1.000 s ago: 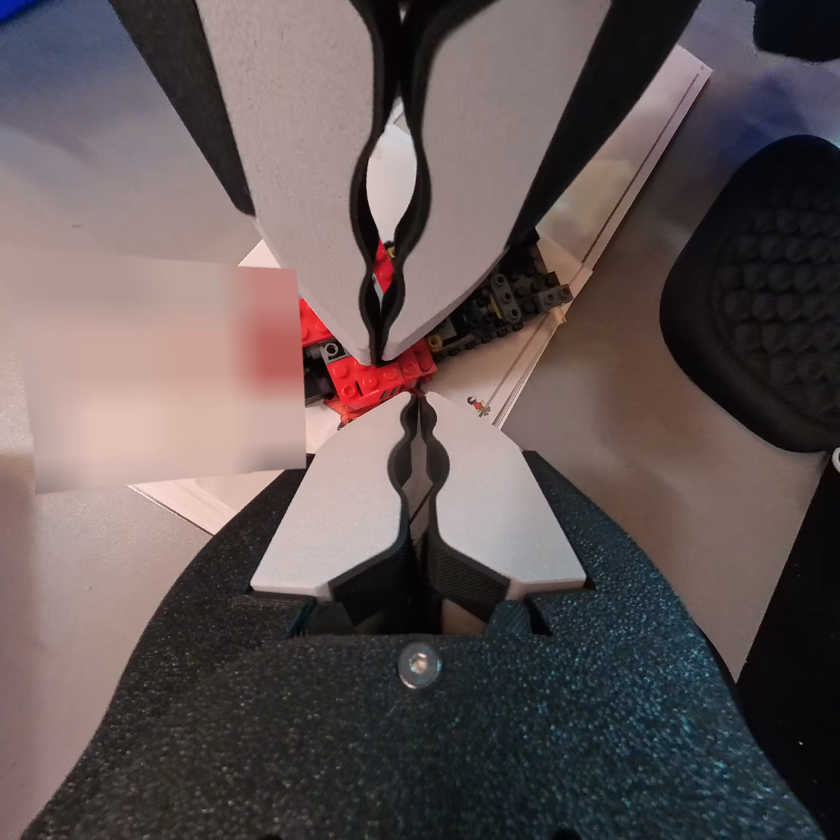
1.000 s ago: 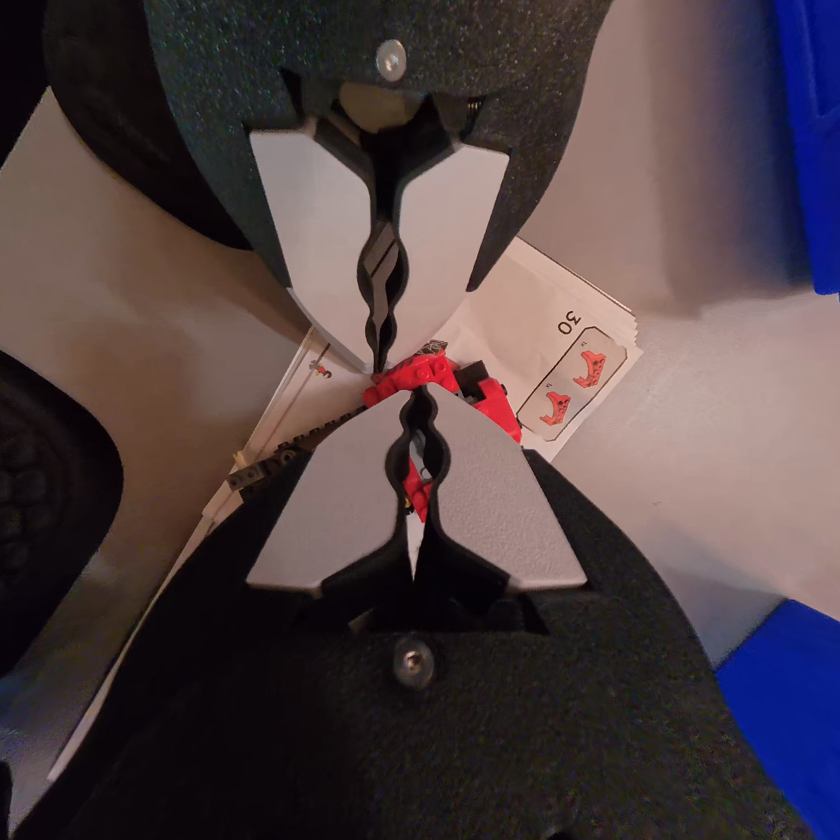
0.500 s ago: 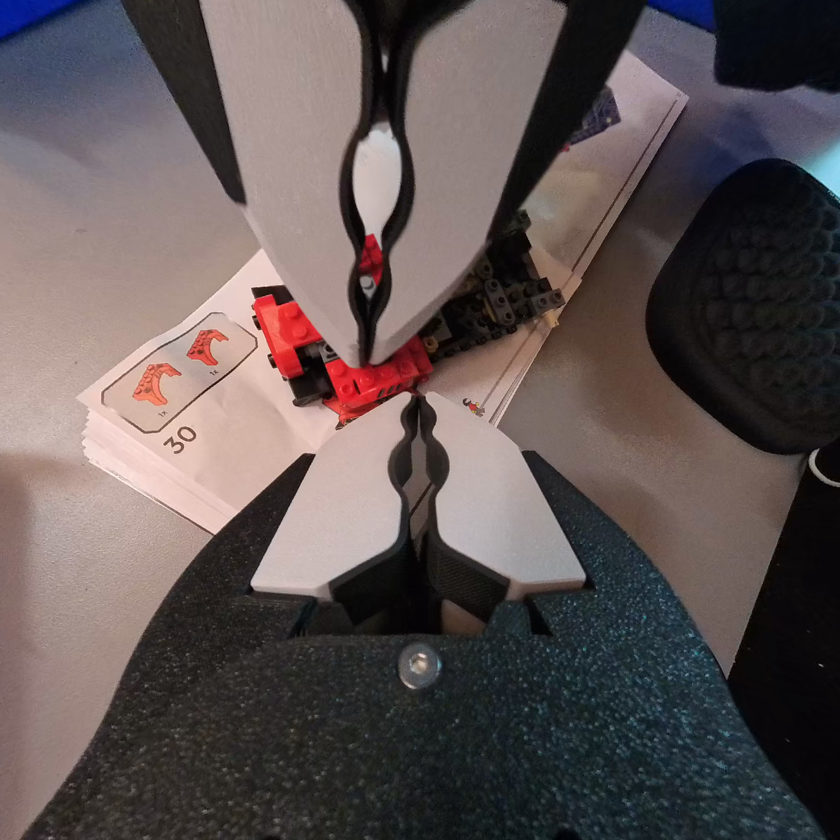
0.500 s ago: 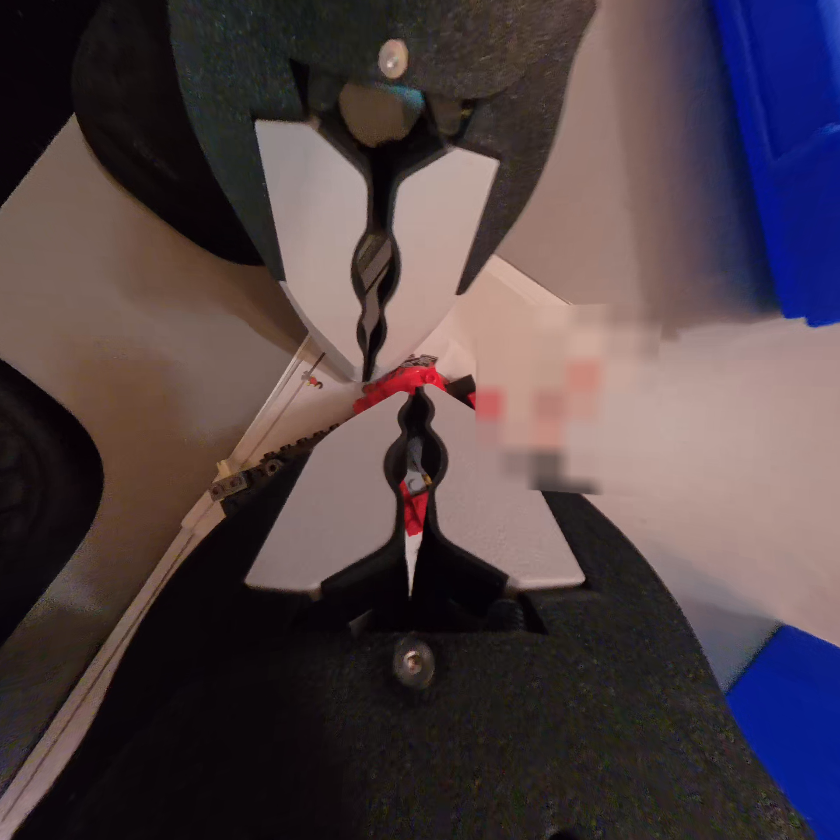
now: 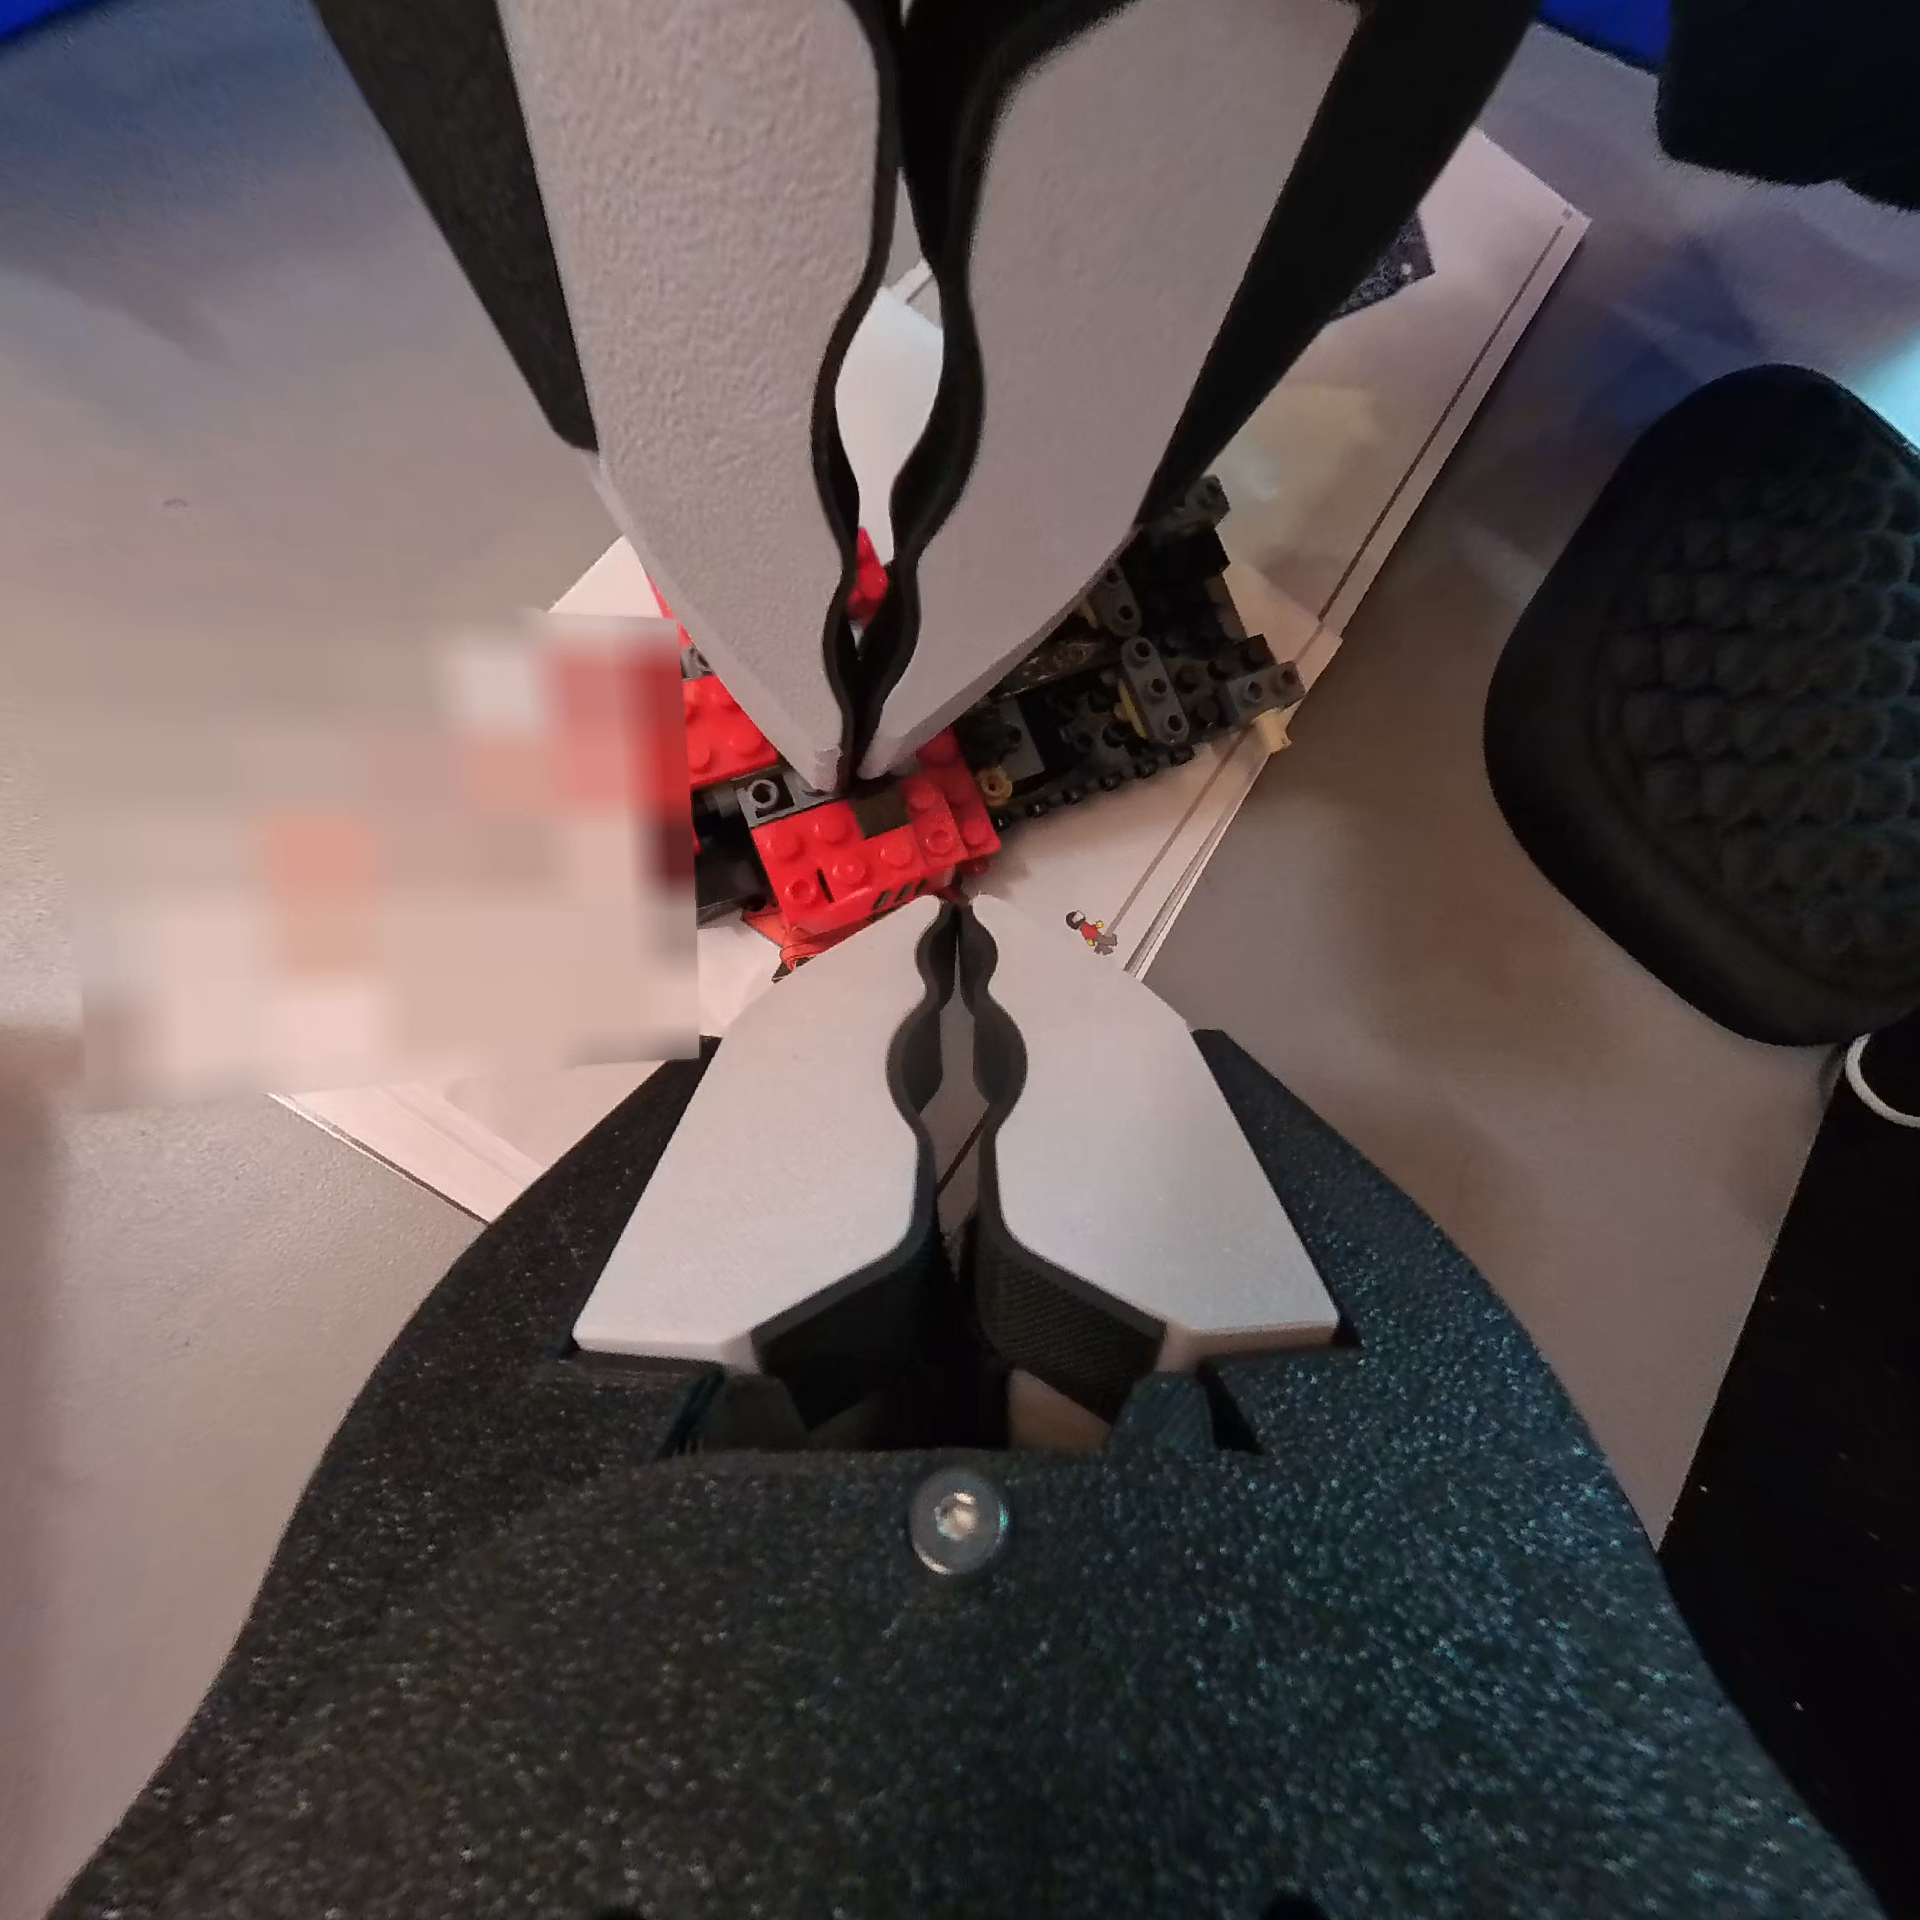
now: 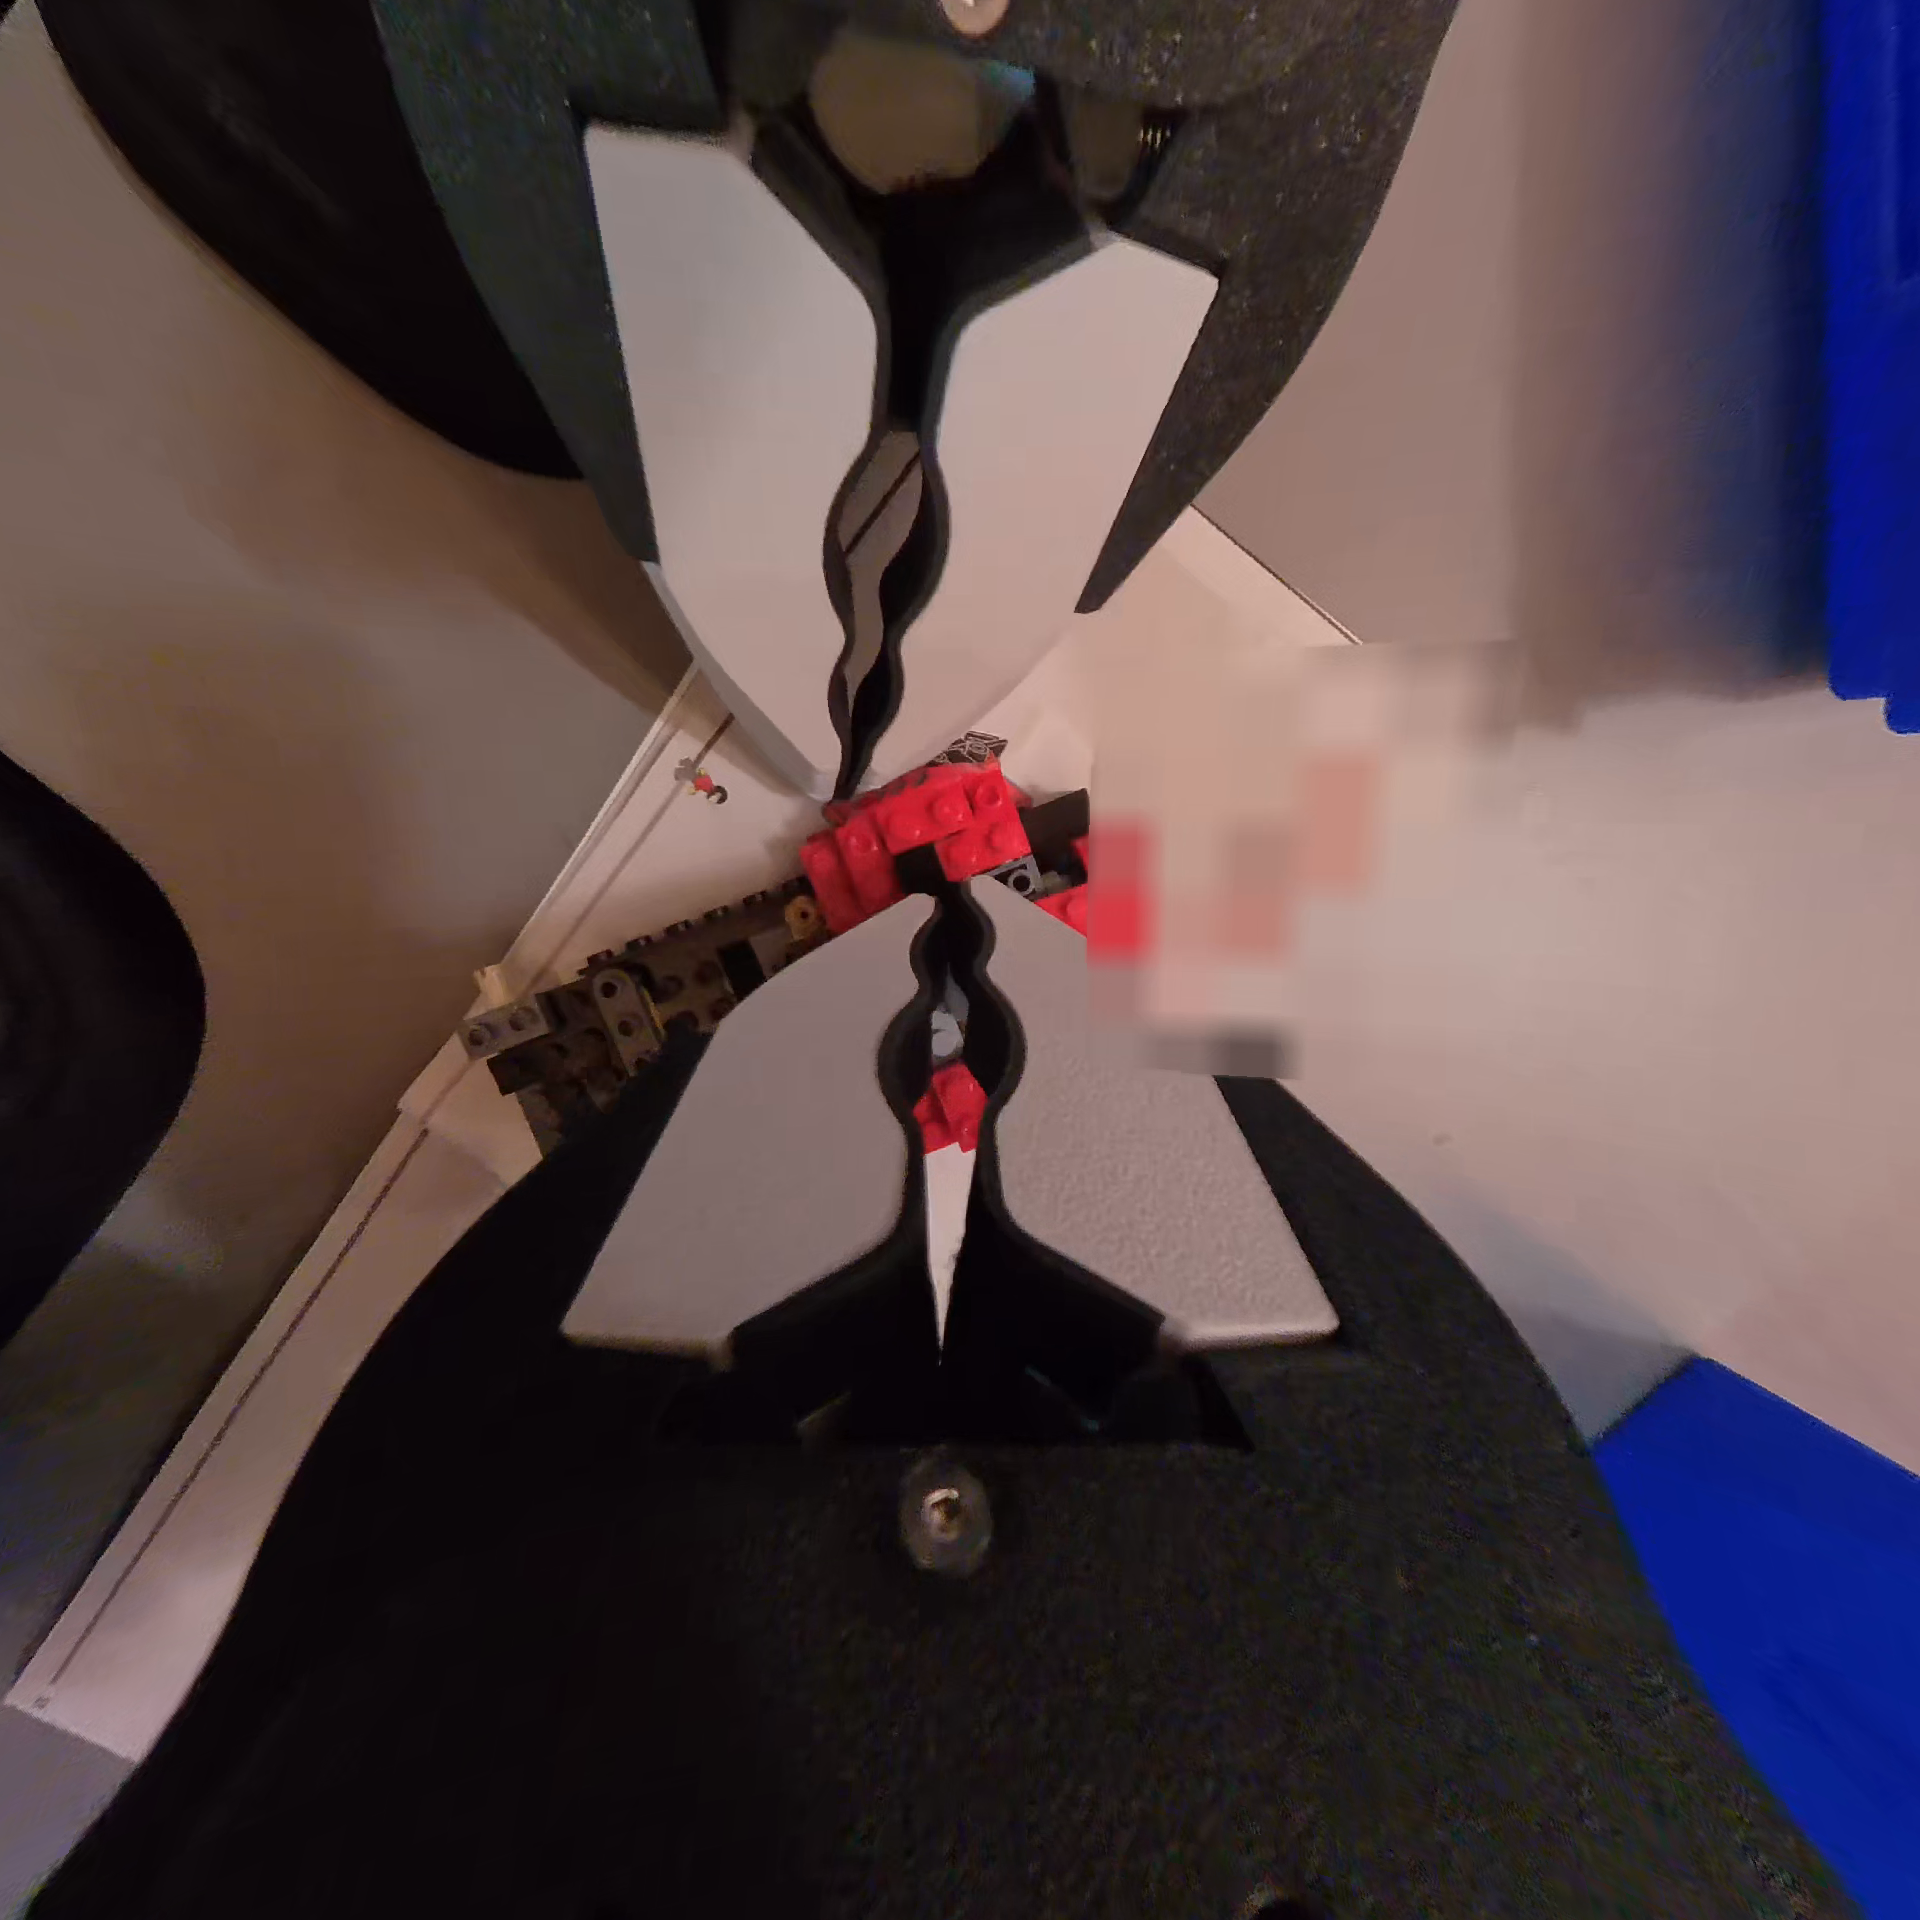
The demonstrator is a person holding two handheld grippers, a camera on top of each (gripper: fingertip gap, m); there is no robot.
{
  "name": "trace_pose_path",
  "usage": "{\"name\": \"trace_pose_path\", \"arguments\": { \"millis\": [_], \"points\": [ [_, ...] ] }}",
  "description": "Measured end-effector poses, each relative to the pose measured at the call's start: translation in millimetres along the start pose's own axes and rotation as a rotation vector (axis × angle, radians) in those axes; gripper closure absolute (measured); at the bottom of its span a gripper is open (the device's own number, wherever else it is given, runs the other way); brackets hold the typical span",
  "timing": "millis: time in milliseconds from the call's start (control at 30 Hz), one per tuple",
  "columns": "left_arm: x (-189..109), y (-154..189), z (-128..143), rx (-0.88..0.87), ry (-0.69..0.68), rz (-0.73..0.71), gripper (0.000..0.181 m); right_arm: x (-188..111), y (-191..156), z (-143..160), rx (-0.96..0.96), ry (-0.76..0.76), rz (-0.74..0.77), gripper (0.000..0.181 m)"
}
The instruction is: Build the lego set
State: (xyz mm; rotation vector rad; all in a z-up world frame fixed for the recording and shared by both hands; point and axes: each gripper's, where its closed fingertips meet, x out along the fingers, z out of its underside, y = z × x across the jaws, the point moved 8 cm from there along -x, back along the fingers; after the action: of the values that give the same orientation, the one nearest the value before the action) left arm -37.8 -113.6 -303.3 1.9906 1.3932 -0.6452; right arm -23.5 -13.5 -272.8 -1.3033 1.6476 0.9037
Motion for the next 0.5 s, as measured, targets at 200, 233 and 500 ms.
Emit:
{"name": "trace_pose_path", "arguments": {
  "millis": [200, 233, 500],
  "points": [
    [0.1, 0.0, -0.1, -0.001, -0.002, 0.003, 0.181, -2.5, -2.9, -5.0, 0.007, 0.049, -0.037, 0.181],
    [0.2, 0.1, -0.1, 0.000, -0.002, 0.002, 0.181, 0.0, -2.5, -4.3, 0.007, 0.027, -0.036, 0.181],
    [0.3, 0.2, 0.1, 0.001, -0.003, 0.002, 0.181, 2.1, 1.9, -6.9, 0.076, -0.002, -0.097, 0.181]
  ]
}}
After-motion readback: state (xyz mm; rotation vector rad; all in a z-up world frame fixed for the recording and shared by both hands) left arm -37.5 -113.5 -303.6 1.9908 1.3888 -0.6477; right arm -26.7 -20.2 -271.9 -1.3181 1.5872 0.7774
